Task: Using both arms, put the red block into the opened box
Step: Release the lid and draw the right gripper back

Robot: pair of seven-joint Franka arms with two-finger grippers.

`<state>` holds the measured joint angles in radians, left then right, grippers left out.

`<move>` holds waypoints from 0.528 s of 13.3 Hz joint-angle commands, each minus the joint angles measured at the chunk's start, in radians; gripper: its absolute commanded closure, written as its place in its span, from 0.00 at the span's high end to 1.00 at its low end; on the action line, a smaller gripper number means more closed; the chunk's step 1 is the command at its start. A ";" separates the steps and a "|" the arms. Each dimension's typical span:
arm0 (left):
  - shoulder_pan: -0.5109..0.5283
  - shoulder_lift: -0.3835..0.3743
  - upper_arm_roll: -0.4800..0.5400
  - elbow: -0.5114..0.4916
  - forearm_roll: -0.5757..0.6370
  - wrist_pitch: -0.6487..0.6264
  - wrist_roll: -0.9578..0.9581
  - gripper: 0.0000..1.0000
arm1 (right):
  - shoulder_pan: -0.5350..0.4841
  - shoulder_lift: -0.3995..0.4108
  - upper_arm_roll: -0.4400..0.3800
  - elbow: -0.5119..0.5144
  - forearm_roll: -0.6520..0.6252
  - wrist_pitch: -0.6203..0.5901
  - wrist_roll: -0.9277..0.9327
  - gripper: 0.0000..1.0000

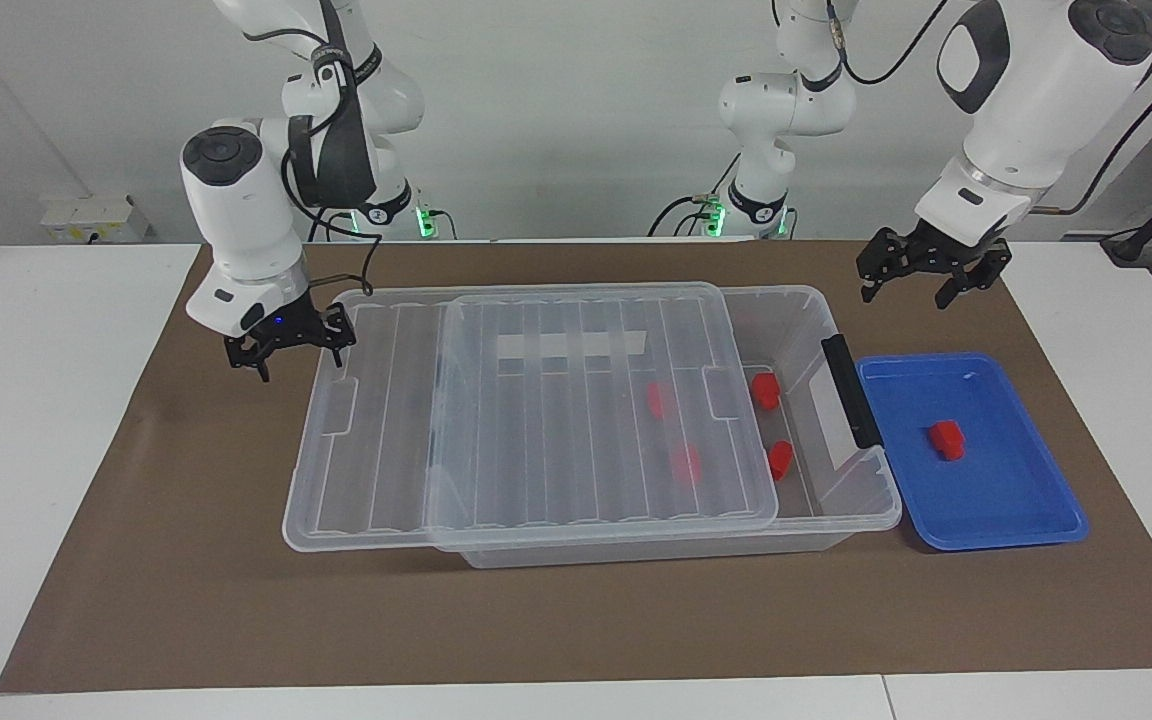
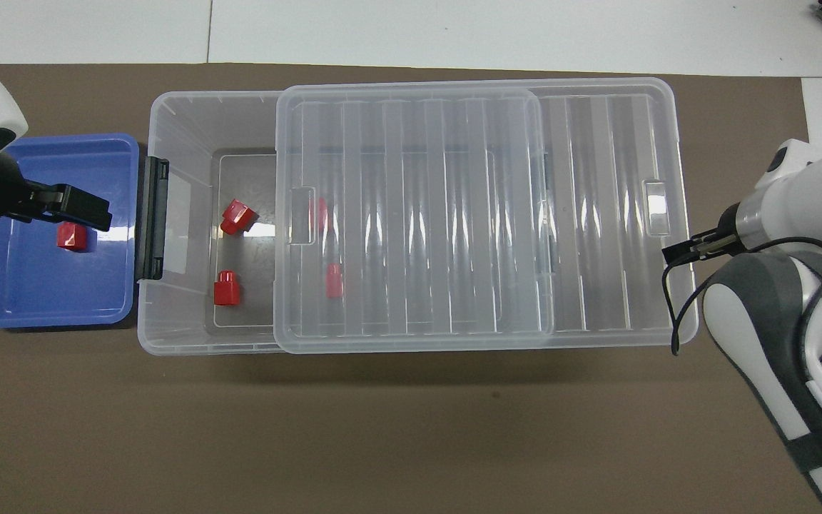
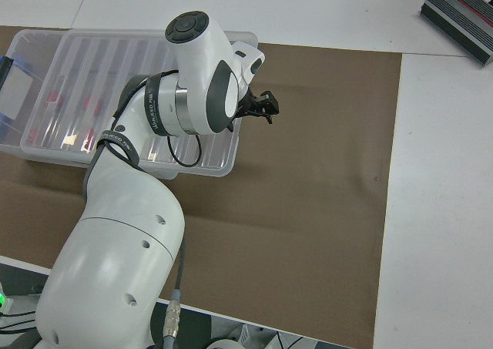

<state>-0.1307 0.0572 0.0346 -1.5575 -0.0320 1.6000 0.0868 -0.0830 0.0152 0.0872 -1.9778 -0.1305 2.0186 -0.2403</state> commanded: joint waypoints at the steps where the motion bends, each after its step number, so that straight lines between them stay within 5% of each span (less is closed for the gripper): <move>1: -0.012 -0.022 0.011 -0.019 0.014 -0.008 -0.005 1.00 | -0.050 -0.020 0.002 -0.007 -0.012 -0.017 -0.106 1.00; 7: -0.012 -0.022 0.011 -0.019 0.014 -0.008 -0.005 1.00 | -0.073 -0.009 0.002 0.020 -0.012 -0.014 -0.162 1.00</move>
<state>-0.1307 0.0572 0.0346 -1.5575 -0.0320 1.5999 0.0868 -0.1465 0.0115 0.0840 -1.9646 -0.1305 2.0174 -0.3779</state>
